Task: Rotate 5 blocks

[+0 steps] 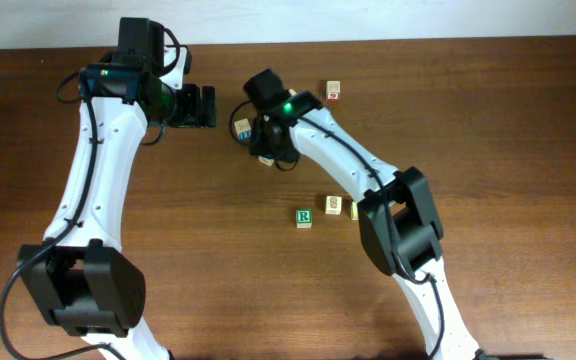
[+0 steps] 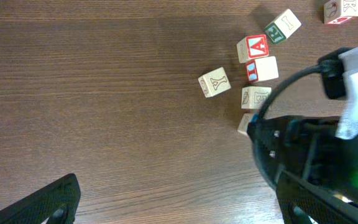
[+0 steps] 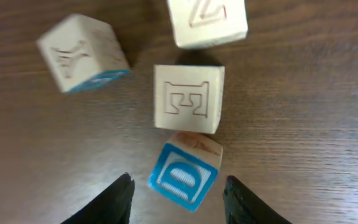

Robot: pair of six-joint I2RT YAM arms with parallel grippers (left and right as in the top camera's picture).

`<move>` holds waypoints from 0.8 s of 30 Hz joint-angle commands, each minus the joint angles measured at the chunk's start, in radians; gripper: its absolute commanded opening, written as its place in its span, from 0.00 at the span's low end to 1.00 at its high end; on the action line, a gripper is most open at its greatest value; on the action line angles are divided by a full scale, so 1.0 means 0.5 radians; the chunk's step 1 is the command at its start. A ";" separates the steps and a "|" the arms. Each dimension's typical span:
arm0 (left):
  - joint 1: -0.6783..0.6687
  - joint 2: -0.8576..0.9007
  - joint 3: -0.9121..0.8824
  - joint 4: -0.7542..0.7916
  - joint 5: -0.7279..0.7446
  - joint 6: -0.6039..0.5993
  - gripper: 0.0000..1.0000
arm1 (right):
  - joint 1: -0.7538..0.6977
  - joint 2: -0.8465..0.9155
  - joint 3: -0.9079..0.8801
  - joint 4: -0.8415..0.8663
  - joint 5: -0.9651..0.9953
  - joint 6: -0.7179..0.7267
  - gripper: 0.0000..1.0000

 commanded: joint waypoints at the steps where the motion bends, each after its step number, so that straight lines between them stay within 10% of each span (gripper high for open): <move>1: 0.008 0.001 0.043 0.002 -0.021 -0.019 0.99 | 0.002 0.037 0.028 0.021 0.143 0.127 0.48; 24: 0.008 0.001 0.043 0.002 -0.021 -0.019 0.99 | 0.002 0.040 -0.082 0.039 0.130 0.118 0.29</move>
